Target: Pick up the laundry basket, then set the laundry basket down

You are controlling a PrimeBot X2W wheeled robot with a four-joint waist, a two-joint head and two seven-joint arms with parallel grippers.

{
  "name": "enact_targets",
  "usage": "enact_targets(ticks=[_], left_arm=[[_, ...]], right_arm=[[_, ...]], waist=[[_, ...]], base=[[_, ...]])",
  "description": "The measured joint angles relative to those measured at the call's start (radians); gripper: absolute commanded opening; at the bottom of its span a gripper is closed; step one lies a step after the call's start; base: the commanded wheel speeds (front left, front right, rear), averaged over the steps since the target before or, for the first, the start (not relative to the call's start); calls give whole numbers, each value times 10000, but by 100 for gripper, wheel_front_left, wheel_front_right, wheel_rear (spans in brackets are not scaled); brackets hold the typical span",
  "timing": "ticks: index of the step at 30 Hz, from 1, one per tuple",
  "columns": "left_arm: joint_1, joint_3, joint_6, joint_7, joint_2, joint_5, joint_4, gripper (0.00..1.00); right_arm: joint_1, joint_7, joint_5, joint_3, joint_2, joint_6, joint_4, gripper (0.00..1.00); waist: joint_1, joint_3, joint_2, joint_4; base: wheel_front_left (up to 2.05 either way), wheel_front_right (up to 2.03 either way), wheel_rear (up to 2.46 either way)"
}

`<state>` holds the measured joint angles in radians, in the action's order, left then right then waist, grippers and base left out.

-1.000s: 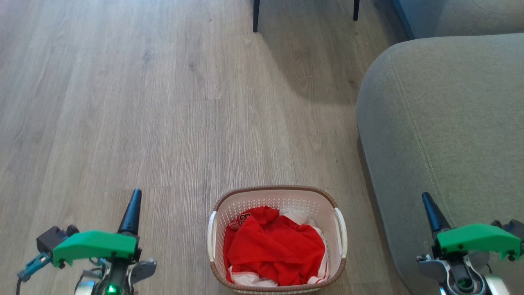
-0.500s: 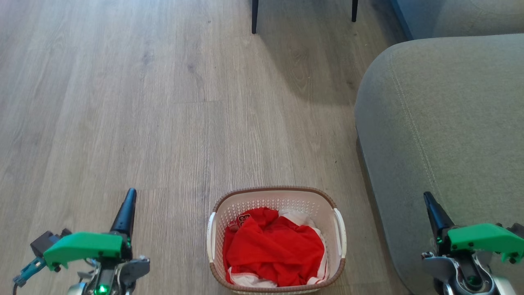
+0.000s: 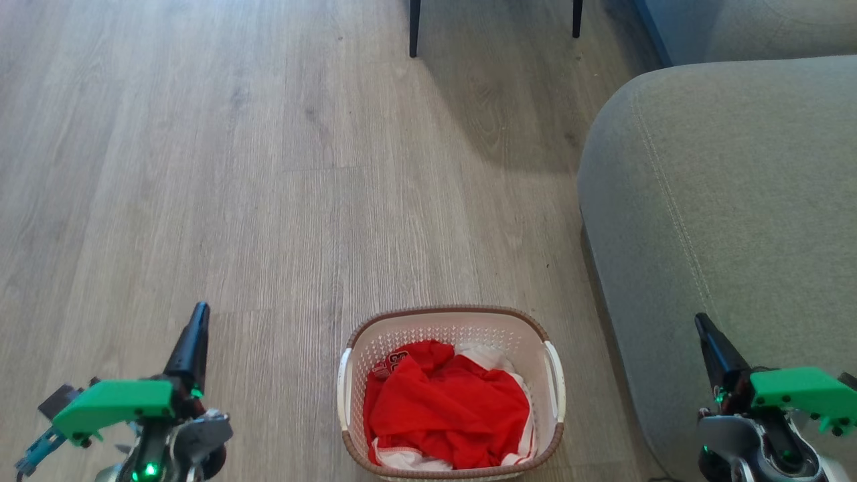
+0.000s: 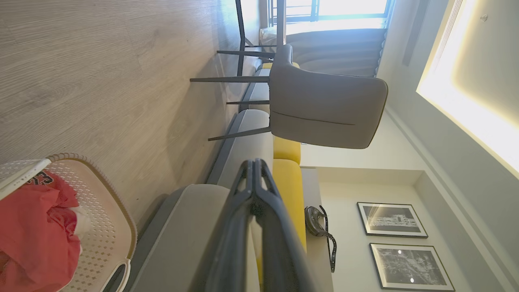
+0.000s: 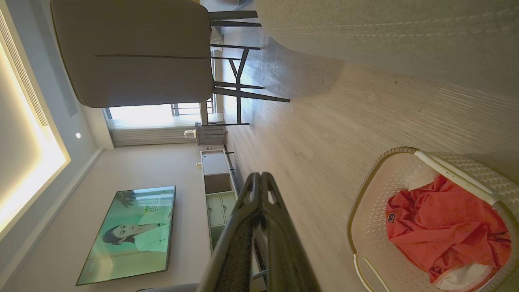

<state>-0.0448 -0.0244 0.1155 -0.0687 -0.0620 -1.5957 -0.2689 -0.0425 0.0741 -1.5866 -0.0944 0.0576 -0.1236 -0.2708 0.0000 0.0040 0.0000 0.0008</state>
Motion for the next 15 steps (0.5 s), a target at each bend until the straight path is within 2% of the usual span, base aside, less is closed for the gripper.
enact_targets(ticks=[5, 15], left_arm=[[-1, -174, 82, -98, 0, -418, -46, 0], [-3, -190, 84, -104, 4, -422, -46, 0]], right_arm=[[-119, 98, -422, -54, 0, 0, -46, 0], [-165, 125, -422, -79, 0, 0, -46, 0]], waist=[[0, -8, 0, -9], [0, -8, 0, -9]], base=[[0, 0, 0], [0, 0, 0]])
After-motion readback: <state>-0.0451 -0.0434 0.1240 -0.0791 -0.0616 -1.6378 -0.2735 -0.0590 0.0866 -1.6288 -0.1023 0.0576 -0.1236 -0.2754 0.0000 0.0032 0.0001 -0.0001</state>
